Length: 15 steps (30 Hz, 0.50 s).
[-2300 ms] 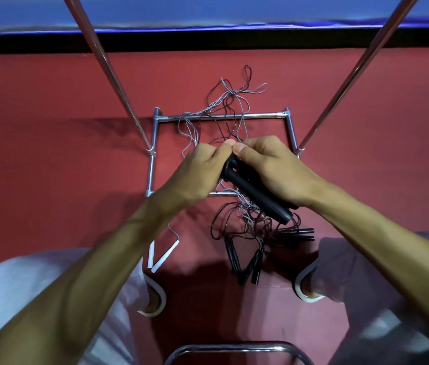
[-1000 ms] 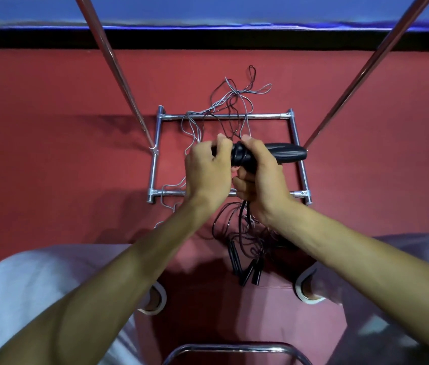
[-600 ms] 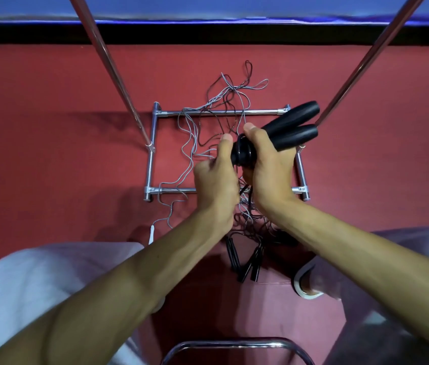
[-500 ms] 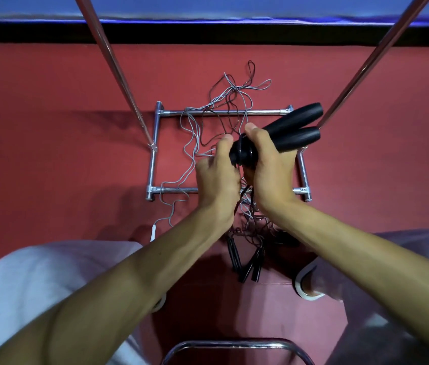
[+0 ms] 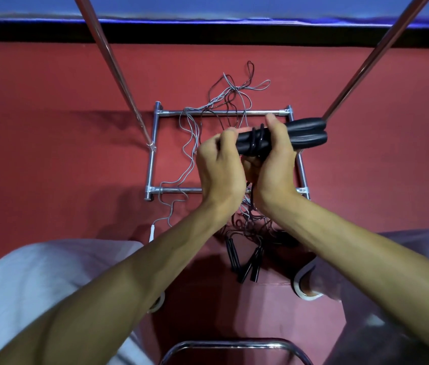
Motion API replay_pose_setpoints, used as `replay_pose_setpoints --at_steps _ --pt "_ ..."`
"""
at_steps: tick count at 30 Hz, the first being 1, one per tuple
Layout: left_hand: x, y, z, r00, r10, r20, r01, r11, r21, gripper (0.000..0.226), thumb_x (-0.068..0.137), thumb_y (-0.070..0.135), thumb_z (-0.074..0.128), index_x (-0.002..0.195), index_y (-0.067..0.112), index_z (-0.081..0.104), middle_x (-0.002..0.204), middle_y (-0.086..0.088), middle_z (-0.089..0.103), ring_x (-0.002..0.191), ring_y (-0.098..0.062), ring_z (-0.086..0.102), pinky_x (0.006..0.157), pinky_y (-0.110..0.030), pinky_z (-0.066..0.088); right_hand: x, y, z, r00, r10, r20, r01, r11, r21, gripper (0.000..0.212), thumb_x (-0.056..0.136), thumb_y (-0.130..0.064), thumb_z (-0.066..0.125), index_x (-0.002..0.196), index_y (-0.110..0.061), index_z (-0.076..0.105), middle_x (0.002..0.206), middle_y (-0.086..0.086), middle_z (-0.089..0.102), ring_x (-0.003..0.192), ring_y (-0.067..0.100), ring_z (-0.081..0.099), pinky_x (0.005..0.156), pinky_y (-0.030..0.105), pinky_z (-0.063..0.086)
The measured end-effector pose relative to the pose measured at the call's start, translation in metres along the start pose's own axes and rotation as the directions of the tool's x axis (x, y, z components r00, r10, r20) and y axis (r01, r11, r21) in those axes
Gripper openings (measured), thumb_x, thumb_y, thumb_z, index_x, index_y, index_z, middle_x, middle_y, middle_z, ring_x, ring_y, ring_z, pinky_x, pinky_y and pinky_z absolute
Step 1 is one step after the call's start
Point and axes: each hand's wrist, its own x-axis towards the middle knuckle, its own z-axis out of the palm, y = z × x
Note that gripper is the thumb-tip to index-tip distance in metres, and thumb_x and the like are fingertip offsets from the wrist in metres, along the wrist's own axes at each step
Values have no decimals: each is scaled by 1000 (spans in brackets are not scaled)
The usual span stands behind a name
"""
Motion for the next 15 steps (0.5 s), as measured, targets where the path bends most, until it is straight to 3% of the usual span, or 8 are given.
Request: replay_pose_setpoints --at_steps 2,4,7,9,11,15 --pt "-2 1 2 997 -74 -23 72 996 -52 35 99 17 50 70 14 68 52 6 58 43 -9 49 45 -20 36 -3 3 0 1000 15 13 -14 999 -44 31 93 -38 58 82 -14 74 84 14 66 78 29 60 64 32 46" --pt "0 -2 2 990 -132 -58 129 990 -50 40 102 31 53 70 14 70 56 4 64 51 -13 58 52 -22 42 -7 5 0 1000 -14 27 17 991 -130 35 97 -32 53 92 -12 81 88 11 74 80 24 65 70 34 49" --pt "5 -4 -1 974 -205 -101 205 979 -5 51 102 35 55 55 20 67 53 5 62 50 -14 56 57 -26 42 -13 8 -3 998 -23 53 37 962 -272 38 99 -31 52 70 -26 77 71 -6 69 68 9 62 63 26 48" --pt "7 -5 -3 979 -181 -95 191 974 121 53 100 33 58 51 15 58 50 7 55 52 -17 51 59 -30 41 -15 13 -5 998 -39 55 56 931 -360 42 101 -29 52 60 -24 64 59 -13 60 58 3 55 59 22 44" --pt "6 -5 -5 990 -129 -64 141 961 239 50 101 35 56 57 11 58 53 4 54 57 -18 51 61 -33 42 -17 16 -6 996 -41 73 67 915 -399 41 102 -28 51 63 -20 59 56 -12 59 56 2 56 57 18 45" --pt "10 -6 -12 995 -96 -33 102 946 308 47 101 31 53 69 -2 62 55 2 51 58 -18 48 59 -33 40 -15 15 -6 991 -52 123 98 908 -407 34 102 -32 51 77 -14 65 61 -9 61 60 3 58 59 17 47"
